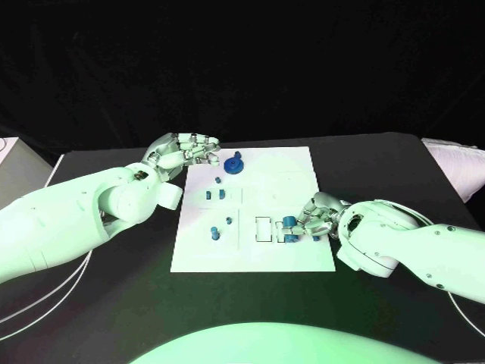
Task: Assemble the parts on the task board
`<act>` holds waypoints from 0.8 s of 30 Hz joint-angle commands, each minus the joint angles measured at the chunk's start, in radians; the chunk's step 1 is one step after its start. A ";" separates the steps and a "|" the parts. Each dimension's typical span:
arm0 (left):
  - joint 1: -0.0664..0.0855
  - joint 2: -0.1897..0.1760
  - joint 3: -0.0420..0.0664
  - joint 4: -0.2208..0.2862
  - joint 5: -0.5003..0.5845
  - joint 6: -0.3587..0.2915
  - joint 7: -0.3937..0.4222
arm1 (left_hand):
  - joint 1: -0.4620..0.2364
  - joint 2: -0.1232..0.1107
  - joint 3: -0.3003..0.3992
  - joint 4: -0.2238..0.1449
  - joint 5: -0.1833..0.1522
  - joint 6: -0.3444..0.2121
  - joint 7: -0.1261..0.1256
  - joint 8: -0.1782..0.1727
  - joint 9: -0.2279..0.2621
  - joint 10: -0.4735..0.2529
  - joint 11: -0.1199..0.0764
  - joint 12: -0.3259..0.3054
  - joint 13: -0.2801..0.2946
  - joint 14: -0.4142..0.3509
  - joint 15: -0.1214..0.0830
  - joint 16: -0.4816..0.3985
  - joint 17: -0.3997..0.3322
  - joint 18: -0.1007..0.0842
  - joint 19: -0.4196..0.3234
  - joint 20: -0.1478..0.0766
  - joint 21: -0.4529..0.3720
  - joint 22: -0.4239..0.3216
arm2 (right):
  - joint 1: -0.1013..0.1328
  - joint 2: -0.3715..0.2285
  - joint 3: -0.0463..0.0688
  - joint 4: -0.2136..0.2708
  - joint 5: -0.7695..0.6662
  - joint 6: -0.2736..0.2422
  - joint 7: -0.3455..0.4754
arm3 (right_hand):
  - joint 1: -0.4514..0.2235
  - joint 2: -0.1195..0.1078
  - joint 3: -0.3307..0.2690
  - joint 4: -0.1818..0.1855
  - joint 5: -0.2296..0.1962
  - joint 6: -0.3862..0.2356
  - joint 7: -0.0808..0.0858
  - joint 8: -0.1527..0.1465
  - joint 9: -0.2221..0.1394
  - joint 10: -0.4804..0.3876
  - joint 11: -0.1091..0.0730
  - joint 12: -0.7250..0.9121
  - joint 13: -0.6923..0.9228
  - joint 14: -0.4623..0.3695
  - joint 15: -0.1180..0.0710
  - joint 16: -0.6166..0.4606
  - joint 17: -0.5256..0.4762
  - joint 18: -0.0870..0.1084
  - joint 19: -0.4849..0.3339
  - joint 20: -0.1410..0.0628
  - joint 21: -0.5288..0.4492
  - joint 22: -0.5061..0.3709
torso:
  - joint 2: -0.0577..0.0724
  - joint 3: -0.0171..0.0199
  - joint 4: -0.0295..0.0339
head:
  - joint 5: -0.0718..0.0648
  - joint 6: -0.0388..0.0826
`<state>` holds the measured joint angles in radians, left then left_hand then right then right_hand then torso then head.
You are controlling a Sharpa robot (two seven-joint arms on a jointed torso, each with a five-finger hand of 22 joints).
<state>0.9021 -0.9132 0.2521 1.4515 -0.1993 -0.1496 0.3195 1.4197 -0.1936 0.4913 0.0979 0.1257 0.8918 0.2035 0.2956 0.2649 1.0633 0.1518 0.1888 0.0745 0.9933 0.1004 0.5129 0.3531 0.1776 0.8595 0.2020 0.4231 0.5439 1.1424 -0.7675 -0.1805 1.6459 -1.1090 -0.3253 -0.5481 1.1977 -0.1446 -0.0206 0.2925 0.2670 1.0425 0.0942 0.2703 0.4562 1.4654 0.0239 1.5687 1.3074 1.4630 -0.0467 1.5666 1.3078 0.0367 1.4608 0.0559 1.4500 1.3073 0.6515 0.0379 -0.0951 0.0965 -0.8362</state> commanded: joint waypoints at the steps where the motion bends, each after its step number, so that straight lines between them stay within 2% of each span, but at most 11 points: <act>1: 0.000 0.000 0.001 0.004 0.005 0.017 0.008 | -0.007 0.007 -0.007 0.001 0.000 0.005 0.000 -0.003 -0.001 0.003 -0.004 0.004 0.001 -0.005 -0.002 -0.005 0.001 0.000 0.002 0.004 -0.002 -0.001 | -0.012 0.005 -0.007 -0.001 -0.012 0.037 -0.008 | 0.033 0.005 0.003 -0.002 0.030 -0.006 -0.001 -0.001 -0.002 0.105 -0.008 0.002 0.263 0.108 -0.003 0.004 0.263 -0.013 0.080 -0.002 -0.001 0.228 | 0.000 0.0003 0.0000 | 0.000 0.000; 2: 0.000 0.000 0.001 0.004 0.005 0.017 0.008 | -0.007 0.007 -0.007 0.001 0.000 0.005 0.000 -0.003 -0.001 0.003 -0.004 0.004 0.001 -0.005 -0.002 -0.005 0.001 0.000 0.002 0.004 -0.002 -0.001 | -0.012 0.005 -0.007 0.000 -0.013 0.030 -0.007 | 0.041 0.008 0.007 -0.002 0.036 -0.006 -0.001 0.000 -0.003 0.105 -0.008 0.002 0.263 0.108 -0.003 0.004 0.263 -0.013 0.081 -0.002 -0.001 0.228 | 0.000 0.0003 0.0000 | 0.000 0.000; 3: 0.000 -0.001 0.001 0.004 0.005 0.017 0.008 | -0.007 0.007 -0.007 0.001 0.000 0.005 0.000 -0.003 -0.001 0.003 -0.004 0.004 0.001 -0.005 -0.002 -0.005 0.001 0.000 0.002 0.004 -0.002 -0.001 | -0.012 0.004 -0.007 0.001 -0.014 0.023 -0.007 | 0.059 0.013 0.019 -0.005 0.068 -0.008 -0.002 -0.001 -0.003 0.105 -0.008 0.002 0.263 0.108 -0.004 0.004 0.263 -0.013 0.081 -0.002 -0.001 0.229 | 0.000 0.0003 -0.0002 | 0.000 0.000; 6: 0.000 -0.001 0.001 0.004 0.005 0.017 0.008 | -0.007 0.007 -0.007 0.001 0.000 0.005 0.000 -0.003 -0.001 0.003 -0.004 0.004 0.001 -0.005 -0.002 -0.005 0.001 0.000 0.002 0.004 -0.002 -0.001 | -0.012 -0.002 -0.007 0.005 -0.005 0.001 -0.006 | 0.103 0.020 0.060 -0.007 0.129 -0.005 -0.004 -0.002 -0.007 0.105 -0.011 0.002 0.263 0.108 -0.006 0.004 0.263 -0.014 0.082 -0.004 0.004 0.231 | 0.000 0.0005 -0.0001 | 0.000 0.001; 8: 0.000 -0.002 0.001 0.003 0.005 0.017 0.008 | -0.008 0.009 -0.007 0.002 0.001 0.007 0.000 -0.003 0.000 0.002 -0.004 0.005 0.001 -0.006 -0.002 -0.006 0.003 0.000 0.003 0.005 -0.005 -0.002 | -0.013 -0.009 -0.007 0.008 0.019 -0.017 -0.004 | 0.120 0.009 0.102 -0.003 0.206 -0.002 -0.005 -0.006 -0.013 0.105 -0.012 0.002 0.263 0.108 -0.007 0.004 0.263 -0.013 0.081 -0.006 0.001 0.230 | 0.000 0.0003 0.0000 | 0.000 0.001; 9: 0.000 -0.002 0.001 0.003 0.005 0.017 0.008 | -0.008 0.009 -0.007 0.002 0.001 0.007 0.000 -0.003 0.000 0.002 -0.004 0.005 0.001 -0.006 -0.002 -0.006 0.003 0.000 0.003 0.005 -0.005 -0.002 | -0.013 -0.012 -0.007 0.010 0.032 -0.024 -0.004 | 0.122 0.002 0.121 -0.003 0.235 -0.001 -0.005 -0.008 -0.015 0.105 -0.012 0.002 0.263 0.108 -0.007 0.004 0.263 -0.013 0.081 -0.006 0.000 0.230 | 0.000 0.0003 0.0002 | 0.000 0.001; 10: 0.000 -0.002 0.001 0.003 0.005 0.018 0.008 | -0.008 0.009 -0.007 0.002 0.001 0.007 0.000 -0.003 0.000 0.002 -0.004 0.005 0.001 -0.006 -0.002 -0.006 0.003 0.000 0.003 0.005 -0.005 -0.002 | -0.012 -0.016 -0.007 0.013 0.045 -0.030 -0.003 | 0.122 -0.001 0.130 -0.003 0.245 0.000 -0.005 -0.008 -0.016 0.105 -0.012 0.002 0.263 0.108 -0.007 0.004 0.263 -0.013 0.081 -0.006 0.000 0.230 | 0.000 0.0001 0.0003 | 0.001 0.001; 12: 0.000 -0.003 0.001 0.003 0.005 0.021 0.008 | -0.008 0.009 -0.007 0.002 0.001 0.007 -0.001 -0.002 0.000 0.002 -0.004 0.005 0.001 -0.006 -0.002 -0.006 0.004 0.000 0.003 0.005 -0.005 -0.002 | -0.011 -0.025 -0.007 0.020 0.082 -0.043 -0.001 | 0.125 -0.013 0.179 -0.004 0.307 0.004 -0.006 -0.010 -0.020 0.105 -0.013 0.002 0.263 0.108 -0.008 0.004 0.263 -0.014 0.082 -0.008 0.001 0.231 | 0.000 0.0000 0.0006 | 0.002 0.002; 15: 0.000 -0.003 0.001 0.002 0.005 0.023 0.008 | -0.007 0.009 -0.007 0.002 0.001 0.007 -0.001 -0.002 0.000 0.002 -0.004 0.005 0.001 -0.006 -0.002 -0.006 0.004 0.000 0.004 0.005 -0.005 -0.002 | -0.007 -0.035 -0.006 0.031 0.136 -0.058 0.005 | 0.116 -0.030 0.224 -0.006 0.324 0.006 -0.006 -0.010 -0.022 0.105 -0.013 0.002 0.263 0.108 -0.008 0.004 0.263 -0.013 0.081 -0.007 -0.002 0.230 | 0.000 0.0003 0.0009 | 0.004 0.004; 19: 0.000 -0.003 0.001 0.000 0.005 0.025 0.007 | -0.007 0.009 -0.007 0.002 0.001 0.007 -0.001 -0.002 0.000 0.002 -0.004 0.005 0.001 -0.006 -0.002 -0.006 0.004 0.000 0.004 0.005 -0.005 -0.002 | 0.006 -0.048 -0.004 0.050 0.193 -0.070 0.014 | 0.105 -0.046 0.256 -0.006 0.321 0.006 -0.004 -0.011 -0.024 0.104 -0.012 0.001 0.262 0.108 -0.007 0.004 0.263 -0.013 0.080 -0.007 -0.004 0.230 | -0.001 0.0000 0.0005 | 0.005 0.005; 24: 0.000 -0.003 0.001 -0.001 0.005 0.027 0.004 | -0.005 0.011 -0.005 0.001 0.002 0.008 -0.001 -0.002 0.000 0.002 -0.005 0.005 0.001 -0.006 -0.003 -0.007 0.005 0.001 0.004 0.005 -0.006 -0.002 | 0.022 -0.063 -0.002 0.076 0.247 -0.074 0.031 | 0.101 -0.051 0.270 -0.007 0.318 0.007 -0.004 -0.011 -0.024 0.102 -0.012 -0.002 0.259 0.108 -0.007 0.004 0.263 -0.012 0.080 -0.006 -0.007 0.230 | 0.000 -0.0005 0.0004 | 0.007 0.008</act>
<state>0.9020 -0.9168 0.2521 1.4497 -0.1990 -0.1433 0.3185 1.4144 -0.1883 0.4884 0.1008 0.1257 0.8918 0.2034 0.2957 0.2649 1.0633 0.1518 0.1888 0.0743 0.9933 0.1004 0.5092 0.3570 0.1776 0.8595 0.2020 0.4231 0.5430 1.1628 -0.8294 -0.1833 1.7146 -0.9332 -0.3896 -0.5326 1.3070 -0.1894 0.1710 0.3588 0.5888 1.0429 0.0905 0.2551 0.4267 1.4667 0.0141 1.5687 1.3081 1.4668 -0.0504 1.5666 1.3076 0.0370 1.4645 0.0522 1.4458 1.3080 0.6512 0.0380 -0.0946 0.1029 -0.8295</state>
